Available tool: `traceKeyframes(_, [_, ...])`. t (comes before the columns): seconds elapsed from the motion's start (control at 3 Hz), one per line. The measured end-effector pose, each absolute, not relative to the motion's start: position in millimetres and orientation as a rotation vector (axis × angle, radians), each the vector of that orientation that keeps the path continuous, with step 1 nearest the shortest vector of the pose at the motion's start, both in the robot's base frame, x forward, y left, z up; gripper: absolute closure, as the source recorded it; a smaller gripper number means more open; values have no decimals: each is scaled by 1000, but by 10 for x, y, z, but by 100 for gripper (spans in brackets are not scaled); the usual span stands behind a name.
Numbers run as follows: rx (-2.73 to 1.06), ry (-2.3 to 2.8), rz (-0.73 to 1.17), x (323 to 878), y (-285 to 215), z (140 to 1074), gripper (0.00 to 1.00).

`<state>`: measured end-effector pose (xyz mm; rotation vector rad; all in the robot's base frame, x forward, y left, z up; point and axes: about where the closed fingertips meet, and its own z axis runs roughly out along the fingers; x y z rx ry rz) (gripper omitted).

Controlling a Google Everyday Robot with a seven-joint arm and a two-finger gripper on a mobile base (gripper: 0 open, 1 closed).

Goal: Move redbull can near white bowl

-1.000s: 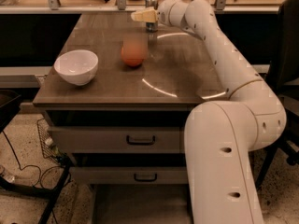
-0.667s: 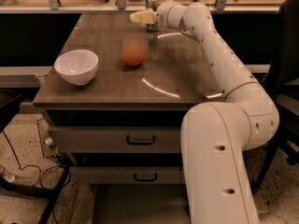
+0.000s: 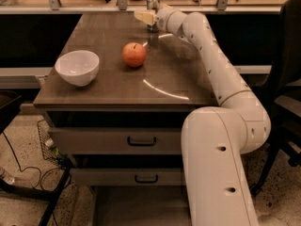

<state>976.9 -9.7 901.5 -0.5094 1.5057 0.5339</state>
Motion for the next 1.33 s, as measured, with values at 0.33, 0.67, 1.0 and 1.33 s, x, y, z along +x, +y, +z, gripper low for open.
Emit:
traceKeyframes(0.33, [-514, 1507, 534, 9768, -69, 9008, 49])
traceKeyframes(0.67, [-516, 1508, 538, 9769, -34, 8997, 73])
traceKeyframes(1.0, [-518, 1508, 541, 9770, -3, 8987, 96])
traceKeyframes(1.33, [-520, 1509, 543, 9771, 16, 8981, 100])
